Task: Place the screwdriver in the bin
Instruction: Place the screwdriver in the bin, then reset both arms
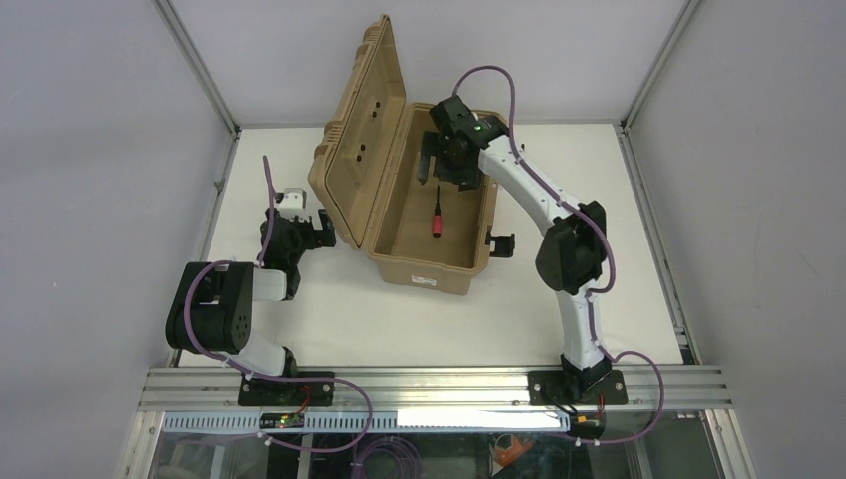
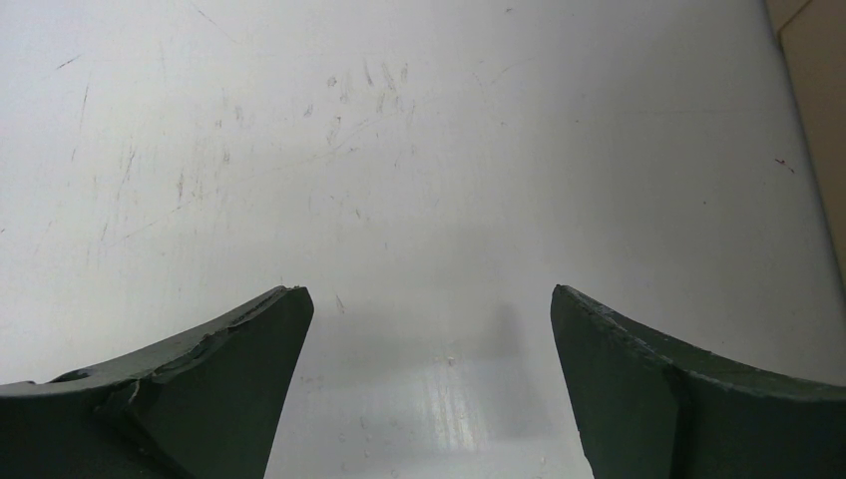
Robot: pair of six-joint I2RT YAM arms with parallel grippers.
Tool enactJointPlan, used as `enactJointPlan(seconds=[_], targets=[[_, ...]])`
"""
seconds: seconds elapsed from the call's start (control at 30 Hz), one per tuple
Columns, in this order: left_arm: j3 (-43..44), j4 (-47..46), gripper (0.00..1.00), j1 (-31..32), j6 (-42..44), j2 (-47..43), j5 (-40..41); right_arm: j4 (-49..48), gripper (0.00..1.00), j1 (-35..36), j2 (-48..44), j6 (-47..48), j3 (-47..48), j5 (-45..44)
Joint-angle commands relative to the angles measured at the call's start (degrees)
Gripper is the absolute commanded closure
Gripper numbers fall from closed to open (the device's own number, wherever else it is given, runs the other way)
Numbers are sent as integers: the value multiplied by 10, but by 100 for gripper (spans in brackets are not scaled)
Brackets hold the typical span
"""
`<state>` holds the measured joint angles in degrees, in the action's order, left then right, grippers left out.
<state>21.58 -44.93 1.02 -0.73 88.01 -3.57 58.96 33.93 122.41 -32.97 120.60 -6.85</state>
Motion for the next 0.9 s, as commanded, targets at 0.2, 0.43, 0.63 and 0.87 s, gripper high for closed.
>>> enactJointPlan(seconds=[0.2, 0.43, 0.63, 0.87], targets=[[-1, -22, 1, -3, -6, -16, -13, -6, 1, -23, -124, 55, 13, -1], [-1, -22, 1, -3, -6, -17, -13, -29, 0, -65, -205, 73, -45, 2], [-1, -22, 1, -3, -6, -17, -13, -54, 0, -110, -274, 91, -113, -3], [-1, -22, 1, -3, -6, -16, -13, -109, 1, -166, -360, 118, -228, -16]])
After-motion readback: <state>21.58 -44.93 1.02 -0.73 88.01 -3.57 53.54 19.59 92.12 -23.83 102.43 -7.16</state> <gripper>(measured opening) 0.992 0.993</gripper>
